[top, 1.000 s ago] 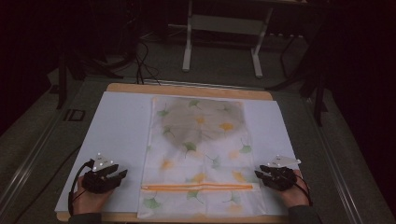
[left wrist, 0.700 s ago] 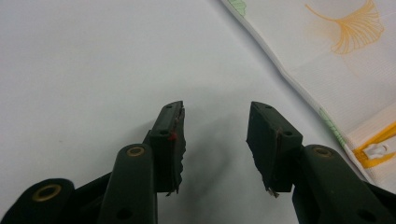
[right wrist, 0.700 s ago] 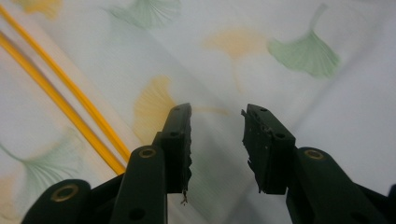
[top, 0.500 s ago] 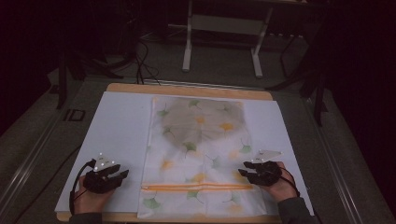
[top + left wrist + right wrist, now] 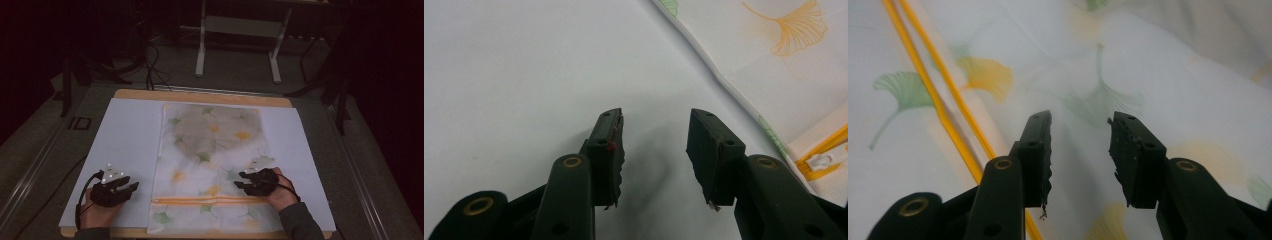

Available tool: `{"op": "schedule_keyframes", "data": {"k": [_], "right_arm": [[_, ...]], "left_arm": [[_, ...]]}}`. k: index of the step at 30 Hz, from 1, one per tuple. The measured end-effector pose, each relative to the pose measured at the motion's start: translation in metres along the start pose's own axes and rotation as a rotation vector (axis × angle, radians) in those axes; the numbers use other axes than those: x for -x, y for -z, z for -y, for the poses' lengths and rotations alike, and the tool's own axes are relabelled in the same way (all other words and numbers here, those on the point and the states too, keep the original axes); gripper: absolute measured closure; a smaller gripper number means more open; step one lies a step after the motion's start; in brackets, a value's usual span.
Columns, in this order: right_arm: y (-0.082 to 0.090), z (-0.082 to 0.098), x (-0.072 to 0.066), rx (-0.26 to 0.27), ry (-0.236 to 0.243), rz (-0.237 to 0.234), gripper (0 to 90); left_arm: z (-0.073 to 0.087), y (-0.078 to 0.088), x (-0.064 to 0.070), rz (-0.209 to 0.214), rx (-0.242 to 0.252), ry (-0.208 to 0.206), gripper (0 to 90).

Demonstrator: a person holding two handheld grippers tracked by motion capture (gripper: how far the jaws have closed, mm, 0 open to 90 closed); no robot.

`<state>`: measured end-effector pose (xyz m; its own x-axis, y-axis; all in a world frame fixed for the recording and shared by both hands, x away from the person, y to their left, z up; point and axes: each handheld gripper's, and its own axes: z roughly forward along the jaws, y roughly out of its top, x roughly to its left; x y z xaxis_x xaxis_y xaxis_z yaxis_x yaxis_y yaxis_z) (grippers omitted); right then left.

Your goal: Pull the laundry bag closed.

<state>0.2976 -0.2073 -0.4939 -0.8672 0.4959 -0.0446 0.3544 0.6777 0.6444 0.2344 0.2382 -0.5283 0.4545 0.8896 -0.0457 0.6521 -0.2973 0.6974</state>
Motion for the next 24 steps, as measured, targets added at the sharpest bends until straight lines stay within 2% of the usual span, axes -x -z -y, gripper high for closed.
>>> {"op": "schedule_keyframes", "data": {"k": [7,24], "right_arm": [[-0.015,-0.020,-0.015,-0.008,0.061,-0.042,60.2],[-0.044,-0.049,-0.042,-0.007,0.140,-0.119,64.2]], "left_arm": [[0.000,0.000,0.001,0.003,-0.001,-0.004,57.7],[-0.001,-0.002,0.001,0.006,-0.003,-0.006,57.2]]}}
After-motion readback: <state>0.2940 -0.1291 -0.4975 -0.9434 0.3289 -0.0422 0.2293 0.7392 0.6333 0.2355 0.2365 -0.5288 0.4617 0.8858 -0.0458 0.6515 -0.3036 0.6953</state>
